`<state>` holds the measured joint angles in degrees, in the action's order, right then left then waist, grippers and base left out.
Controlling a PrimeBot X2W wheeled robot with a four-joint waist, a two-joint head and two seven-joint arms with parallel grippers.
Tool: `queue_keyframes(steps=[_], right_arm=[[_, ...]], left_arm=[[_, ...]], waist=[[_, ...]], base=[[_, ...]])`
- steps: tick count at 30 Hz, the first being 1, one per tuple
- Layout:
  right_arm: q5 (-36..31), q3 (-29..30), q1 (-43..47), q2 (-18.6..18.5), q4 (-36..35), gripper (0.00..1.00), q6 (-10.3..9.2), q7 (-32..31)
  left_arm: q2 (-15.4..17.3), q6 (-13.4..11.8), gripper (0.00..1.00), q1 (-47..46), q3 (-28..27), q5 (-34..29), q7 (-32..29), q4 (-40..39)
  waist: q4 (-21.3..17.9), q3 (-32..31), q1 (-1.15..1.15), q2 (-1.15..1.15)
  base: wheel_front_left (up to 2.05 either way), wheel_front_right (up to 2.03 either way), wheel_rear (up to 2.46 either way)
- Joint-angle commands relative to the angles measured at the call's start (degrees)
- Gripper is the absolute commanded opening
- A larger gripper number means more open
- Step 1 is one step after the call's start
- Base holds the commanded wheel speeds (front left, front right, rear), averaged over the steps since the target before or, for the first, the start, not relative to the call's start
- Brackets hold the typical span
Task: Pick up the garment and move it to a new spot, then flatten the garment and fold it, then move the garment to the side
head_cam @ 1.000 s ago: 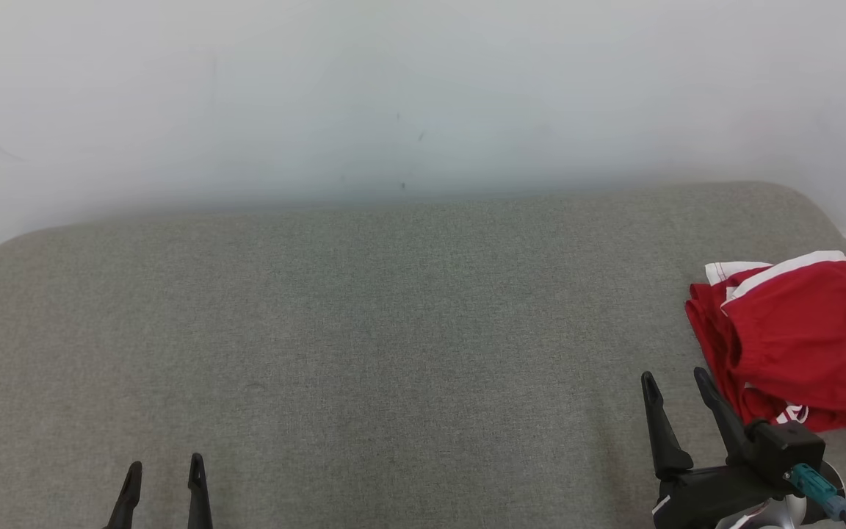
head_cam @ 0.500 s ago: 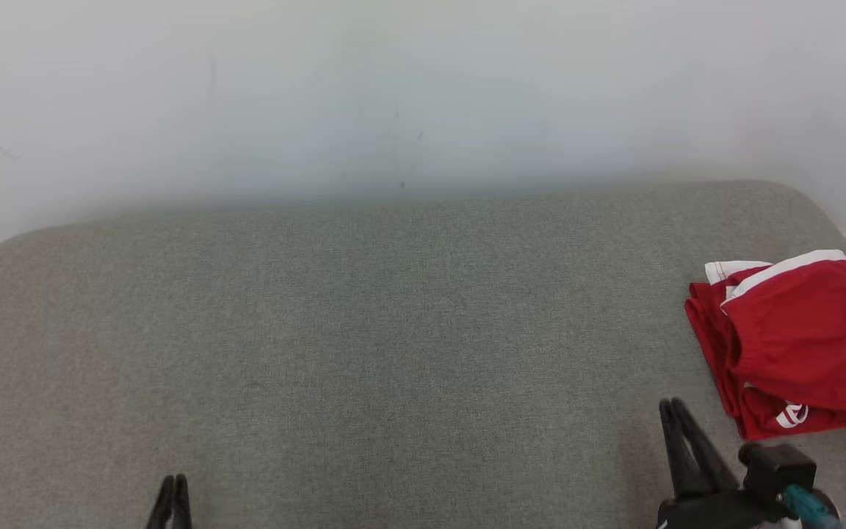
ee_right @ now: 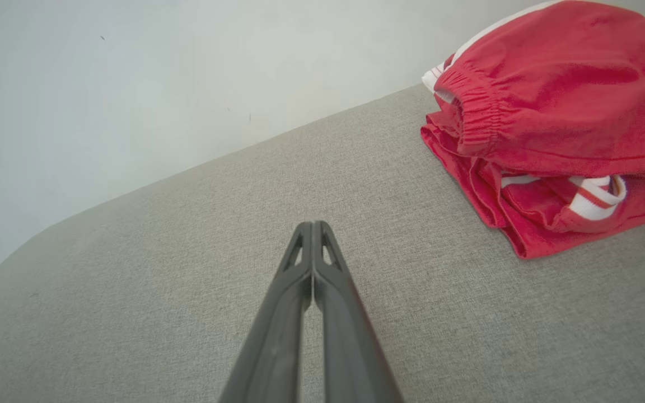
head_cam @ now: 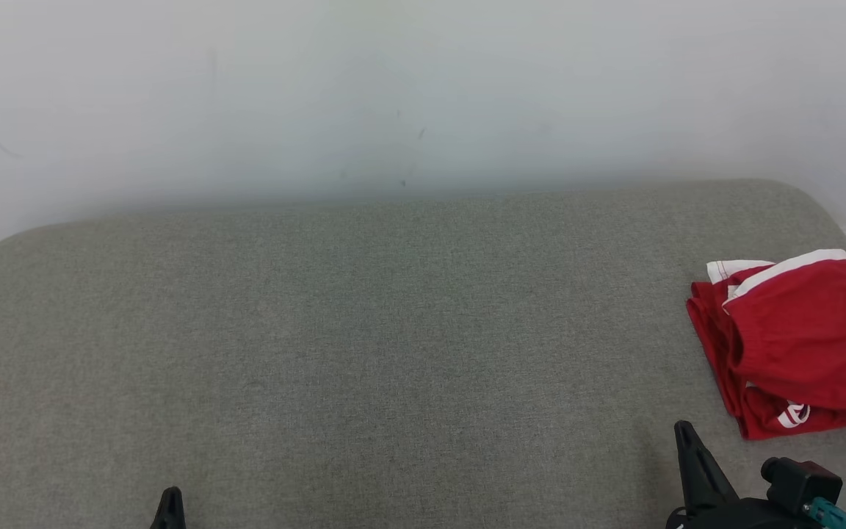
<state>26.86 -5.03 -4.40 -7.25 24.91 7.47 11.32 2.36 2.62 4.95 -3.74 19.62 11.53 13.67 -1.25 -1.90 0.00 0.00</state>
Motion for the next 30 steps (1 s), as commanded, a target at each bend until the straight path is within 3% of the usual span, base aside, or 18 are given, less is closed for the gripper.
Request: queue_keyframes(steps=[1,30], right_arm=[[2.55,0.68,-1.25,0.04,-1.33,0.00,0.00,-0.53],[25.20,4.61,-1.63,1.59,-4.93,0.00,0.01,-6.75]], left_arm=[[0.20,0.39,0.00,-1.65,-0.31,2.80,-0.60,-0.83],[0.36,2.04,0.00,-5.23,-1.17,27.97,-6.83,-0.54]], waist=[[0.02,0.03,0.00,0.00],[0.33,0.54,0.00,0.00]], base=[[0.00,0.00,0.00],[0.00,0.00,0.00]])
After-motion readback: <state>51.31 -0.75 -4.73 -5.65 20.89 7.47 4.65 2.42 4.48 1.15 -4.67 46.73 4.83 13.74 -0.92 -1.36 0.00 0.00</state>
